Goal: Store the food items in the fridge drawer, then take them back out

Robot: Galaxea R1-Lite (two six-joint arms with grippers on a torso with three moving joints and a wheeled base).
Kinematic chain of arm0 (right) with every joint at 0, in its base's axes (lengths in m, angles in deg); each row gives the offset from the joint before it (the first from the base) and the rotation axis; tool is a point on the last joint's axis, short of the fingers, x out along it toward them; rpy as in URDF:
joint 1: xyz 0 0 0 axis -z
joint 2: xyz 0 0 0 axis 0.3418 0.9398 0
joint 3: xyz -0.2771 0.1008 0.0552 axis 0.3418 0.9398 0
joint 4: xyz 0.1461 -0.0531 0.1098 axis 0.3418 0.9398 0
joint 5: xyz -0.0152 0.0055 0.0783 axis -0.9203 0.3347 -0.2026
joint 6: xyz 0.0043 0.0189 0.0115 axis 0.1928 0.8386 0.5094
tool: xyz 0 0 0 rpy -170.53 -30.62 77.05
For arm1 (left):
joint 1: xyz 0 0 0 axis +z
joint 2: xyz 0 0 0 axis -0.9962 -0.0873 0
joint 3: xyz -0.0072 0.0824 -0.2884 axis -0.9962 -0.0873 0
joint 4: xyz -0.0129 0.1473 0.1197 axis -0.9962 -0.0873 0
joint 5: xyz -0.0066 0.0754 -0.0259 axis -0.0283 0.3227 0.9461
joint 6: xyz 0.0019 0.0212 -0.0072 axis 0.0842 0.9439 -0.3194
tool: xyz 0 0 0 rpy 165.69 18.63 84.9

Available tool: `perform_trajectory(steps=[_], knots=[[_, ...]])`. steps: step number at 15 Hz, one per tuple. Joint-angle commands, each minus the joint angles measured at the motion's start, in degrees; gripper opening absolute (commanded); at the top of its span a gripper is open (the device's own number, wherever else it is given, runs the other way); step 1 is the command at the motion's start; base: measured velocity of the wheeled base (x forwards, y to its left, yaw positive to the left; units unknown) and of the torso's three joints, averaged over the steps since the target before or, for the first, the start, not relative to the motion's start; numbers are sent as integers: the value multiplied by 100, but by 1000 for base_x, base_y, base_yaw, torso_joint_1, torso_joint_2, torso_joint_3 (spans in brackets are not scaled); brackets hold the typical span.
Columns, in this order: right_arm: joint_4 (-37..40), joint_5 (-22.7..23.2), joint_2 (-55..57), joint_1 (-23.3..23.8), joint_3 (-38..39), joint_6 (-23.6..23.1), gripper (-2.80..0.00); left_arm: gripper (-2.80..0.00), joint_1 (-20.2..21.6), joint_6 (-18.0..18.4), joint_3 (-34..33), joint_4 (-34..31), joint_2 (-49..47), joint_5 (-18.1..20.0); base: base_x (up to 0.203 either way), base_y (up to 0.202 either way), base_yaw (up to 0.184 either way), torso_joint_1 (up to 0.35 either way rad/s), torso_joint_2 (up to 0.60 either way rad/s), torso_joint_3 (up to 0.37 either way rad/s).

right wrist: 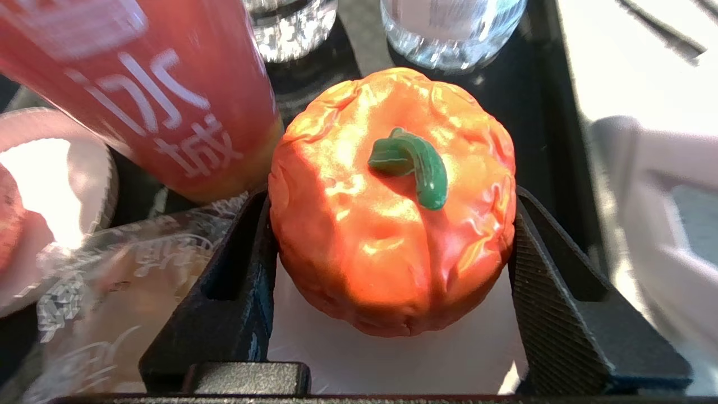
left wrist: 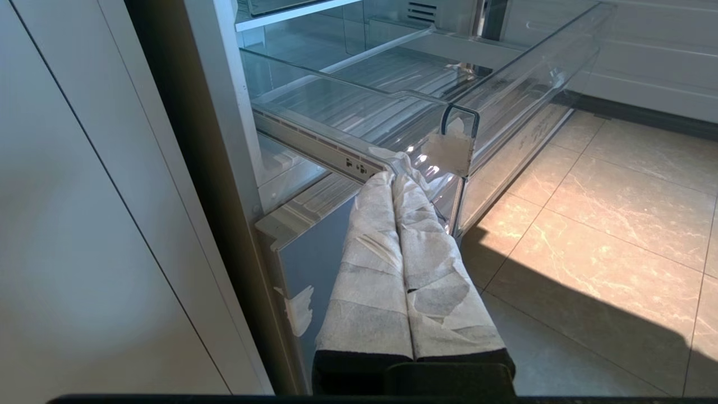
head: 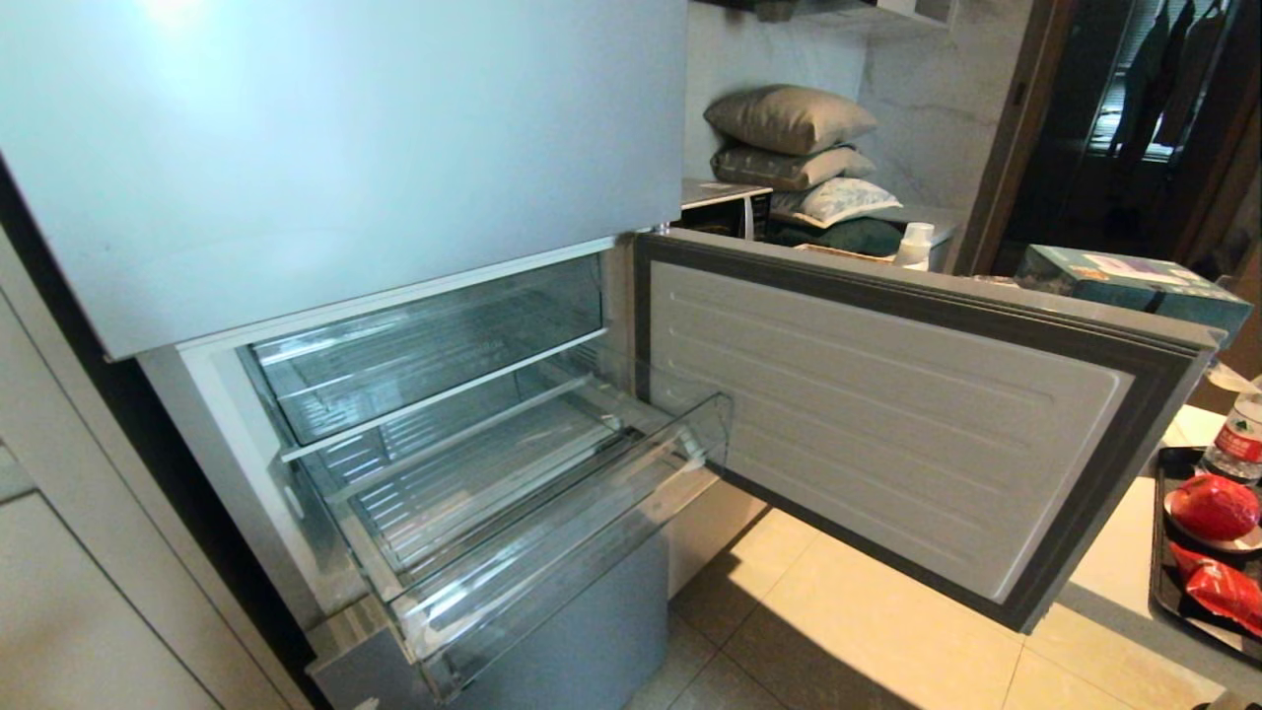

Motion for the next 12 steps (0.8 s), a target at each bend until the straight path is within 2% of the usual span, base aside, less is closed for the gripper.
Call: perform_trajectory(steps=[1,6,12], knots=[[-26,1,-251,42,94,-6,-280,-280,4,0,-9,4,1,0,0,0,0,0,0,0],[-26,-8,-1268,229,806,-21,-280,-280,0,0,-9,4,1,0,0,0,0,0,0,0],[-27,-26,-2970,490,2127,68,-280,-280,0,0,-9,4,1,-1,0,0,0,0,0,0]])
